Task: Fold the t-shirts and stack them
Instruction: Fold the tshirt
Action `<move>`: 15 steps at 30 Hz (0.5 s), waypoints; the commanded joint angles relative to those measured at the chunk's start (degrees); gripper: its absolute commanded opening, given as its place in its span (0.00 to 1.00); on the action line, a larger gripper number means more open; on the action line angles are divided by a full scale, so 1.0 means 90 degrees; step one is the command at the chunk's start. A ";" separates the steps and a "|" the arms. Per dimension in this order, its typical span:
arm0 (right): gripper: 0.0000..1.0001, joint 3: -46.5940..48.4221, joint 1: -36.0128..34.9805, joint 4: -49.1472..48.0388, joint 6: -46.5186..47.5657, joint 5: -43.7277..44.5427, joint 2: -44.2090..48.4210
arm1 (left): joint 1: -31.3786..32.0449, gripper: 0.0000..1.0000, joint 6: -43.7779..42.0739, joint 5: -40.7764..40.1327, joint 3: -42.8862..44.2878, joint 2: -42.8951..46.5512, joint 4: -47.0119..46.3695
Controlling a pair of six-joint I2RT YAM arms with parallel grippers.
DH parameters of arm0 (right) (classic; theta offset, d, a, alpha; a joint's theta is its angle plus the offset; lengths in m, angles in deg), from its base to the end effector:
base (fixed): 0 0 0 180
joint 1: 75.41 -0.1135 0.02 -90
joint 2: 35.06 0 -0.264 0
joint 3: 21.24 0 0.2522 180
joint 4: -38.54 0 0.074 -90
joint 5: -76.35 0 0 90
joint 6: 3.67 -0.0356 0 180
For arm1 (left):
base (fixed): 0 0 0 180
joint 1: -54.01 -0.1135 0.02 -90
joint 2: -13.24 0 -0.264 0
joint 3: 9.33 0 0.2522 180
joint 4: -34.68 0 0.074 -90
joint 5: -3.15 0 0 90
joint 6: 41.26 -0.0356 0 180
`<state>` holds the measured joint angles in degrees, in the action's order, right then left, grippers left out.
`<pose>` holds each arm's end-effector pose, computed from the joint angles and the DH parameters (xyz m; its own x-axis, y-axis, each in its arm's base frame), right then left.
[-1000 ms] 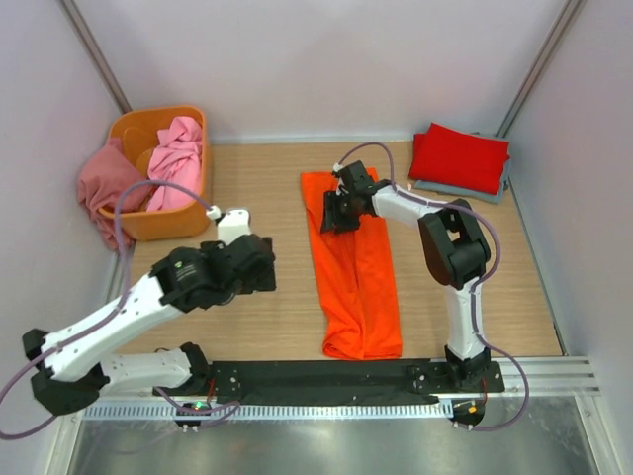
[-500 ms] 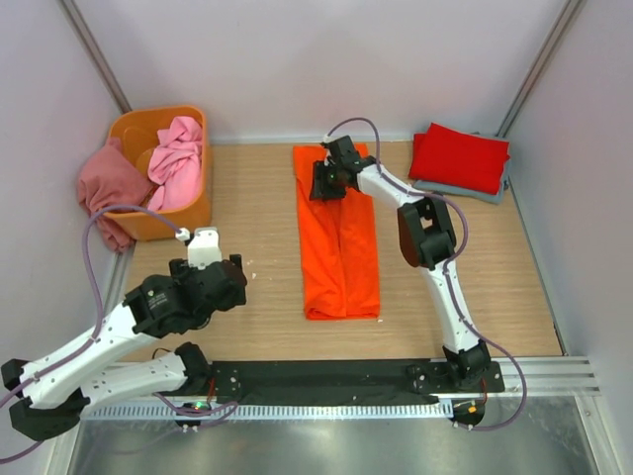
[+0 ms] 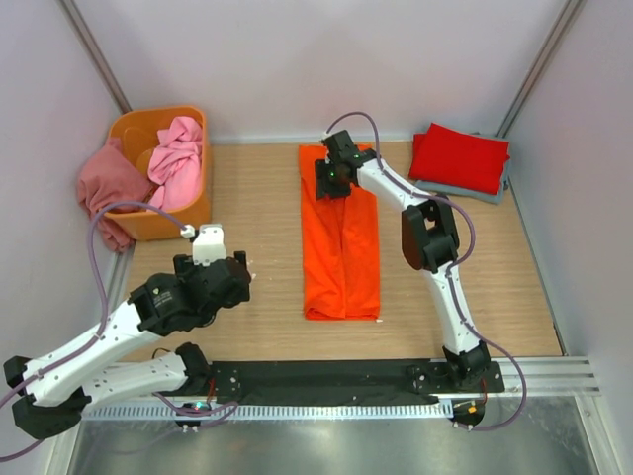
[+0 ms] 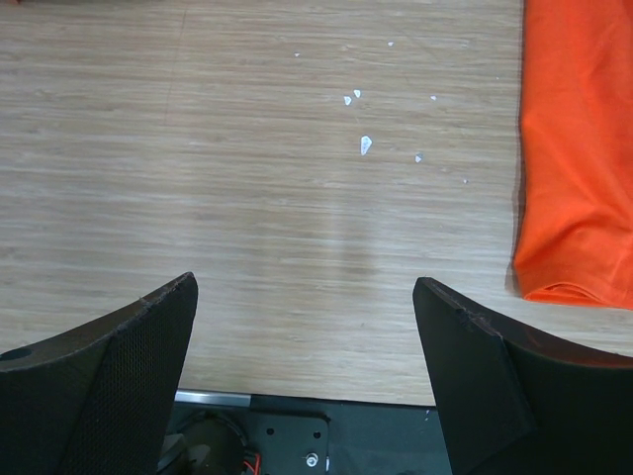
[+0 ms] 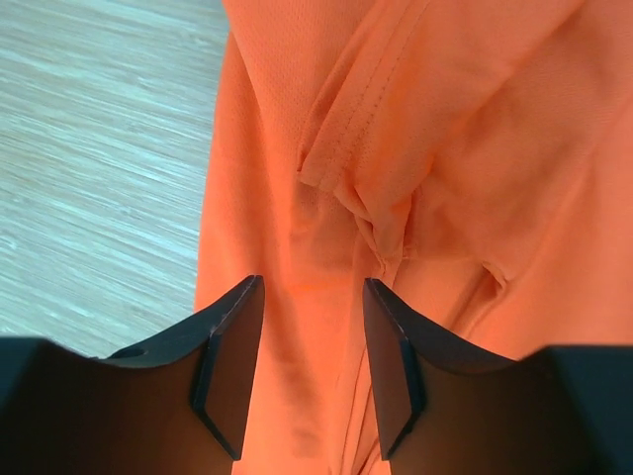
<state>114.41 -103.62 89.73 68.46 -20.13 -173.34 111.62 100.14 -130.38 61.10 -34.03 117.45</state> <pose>0.4683 0.2558 0.1893 -0.8391 -0.1041 -0.5339 -0.2846 0.9205 0.2678 0.0867 -0.0909 0.3205 -0.6209 -0.0790 -0.7799 -0.0956 0.9951 -0.0247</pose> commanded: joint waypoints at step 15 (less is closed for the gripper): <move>0.37 0.1603 -0.0430 0.0343 -0.0251 0.1892 -0.0270 | -0.0023 0.90 -0.0134 -0.0164 -0.0114 0.0545 -0.0393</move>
<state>126.32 -106.90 93.62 66.93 -6.31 -174.62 111.62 99.20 -130.36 60.31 -29.61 115.92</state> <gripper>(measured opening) 0.374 0.904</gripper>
